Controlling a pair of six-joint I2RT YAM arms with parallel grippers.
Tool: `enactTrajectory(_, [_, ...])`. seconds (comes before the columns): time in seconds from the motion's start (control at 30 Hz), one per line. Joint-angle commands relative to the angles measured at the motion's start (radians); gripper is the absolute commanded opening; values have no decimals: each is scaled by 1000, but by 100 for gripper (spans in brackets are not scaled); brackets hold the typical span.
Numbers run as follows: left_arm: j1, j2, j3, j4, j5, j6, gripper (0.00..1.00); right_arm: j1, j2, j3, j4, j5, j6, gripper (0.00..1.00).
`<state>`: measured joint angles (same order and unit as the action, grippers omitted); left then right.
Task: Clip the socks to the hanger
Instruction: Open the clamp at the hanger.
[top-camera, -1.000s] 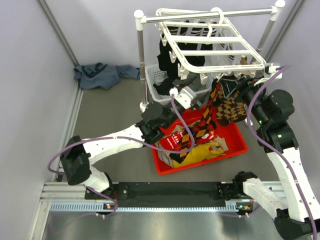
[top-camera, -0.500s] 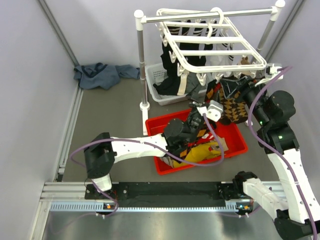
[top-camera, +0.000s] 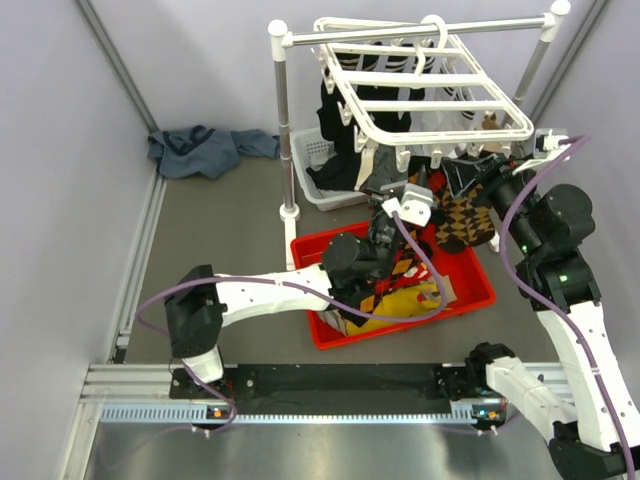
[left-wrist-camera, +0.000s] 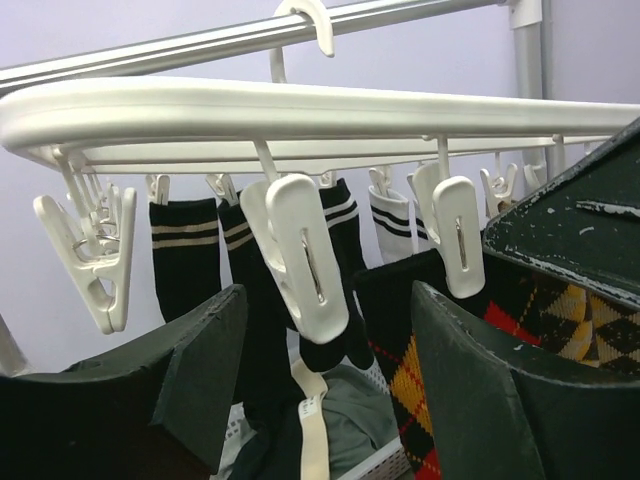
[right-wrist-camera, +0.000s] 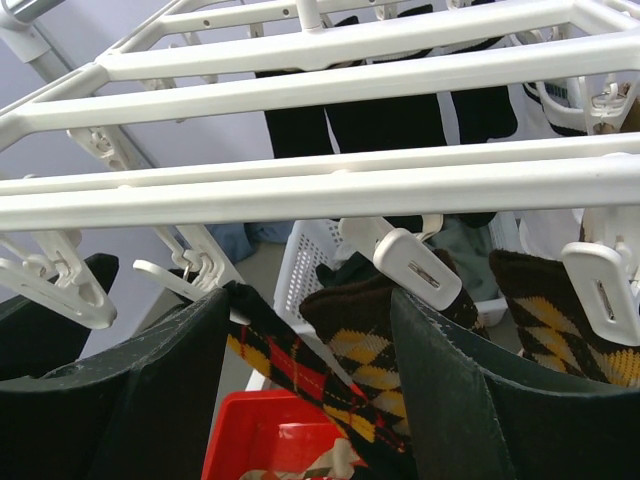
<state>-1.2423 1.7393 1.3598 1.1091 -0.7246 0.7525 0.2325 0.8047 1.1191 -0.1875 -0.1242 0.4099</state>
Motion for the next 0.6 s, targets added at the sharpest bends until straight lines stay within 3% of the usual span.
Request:
enactTrajectory(0.0, [3, -75, 19, 3, -10, -42, 70, -4, -18, -8, 34, 5, -20, 65])
enactTrajectory(0.3, [4, -142, -11, -51, 54, -131, 67, -4, -19, -18, 40, 6, -25, 65])
enactTrajectory(0.57, [17, -136, -14, -64, 54, -136, 56, -2, -27, -19, 36, 5, -22, 65])
